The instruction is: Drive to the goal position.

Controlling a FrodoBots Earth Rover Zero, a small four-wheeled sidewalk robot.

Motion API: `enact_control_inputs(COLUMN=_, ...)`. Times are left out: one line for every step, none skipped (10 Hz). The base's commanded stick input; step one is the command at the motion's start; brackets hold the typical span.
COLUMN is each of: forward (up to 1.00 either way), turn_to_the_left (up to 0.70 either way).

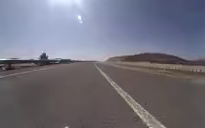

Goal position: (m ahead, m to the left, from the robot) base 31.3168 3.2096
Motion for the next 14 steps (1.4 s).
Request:
enact_control_inputs(forward=1.00, turn_to_the_left=0.00)
enact_control_inputs(forward=1.00, turn_to_the_left=0.00)
enact_control_inputs(forward=1.00, turn_to_the_left=0.00)
enact_control_inputs(forward=1.00, turn_to_the_left=0.00)
enact_control_inputs(forward=1.00, turn_to_the_left=0.00)
enact_control_inputs(forward=1.00, turn_to_the_left=0.00)
enact_control_inputs(forward=1.00, turn_to_the_left=0.00)
enact_control_inputs(forward=1.00, turn_to_the_left=0.00)
enact_control_inputs(forward=1.00, turn_to_the_left=0.00)
enact_control_inputs(forward=1.00, turn_to_the_left=0.00)
enact_control_inputs(forward=1.00, turn_to_the_left=0.00)
enact_control_inputs(forward=1.00, turn_to_the_left=0.00)
enact_control_inputs(forward=1.00, turn_to_the_left=0.00)
enact_control_inputs(forward=1.00, turn_to_the_left=0.00)
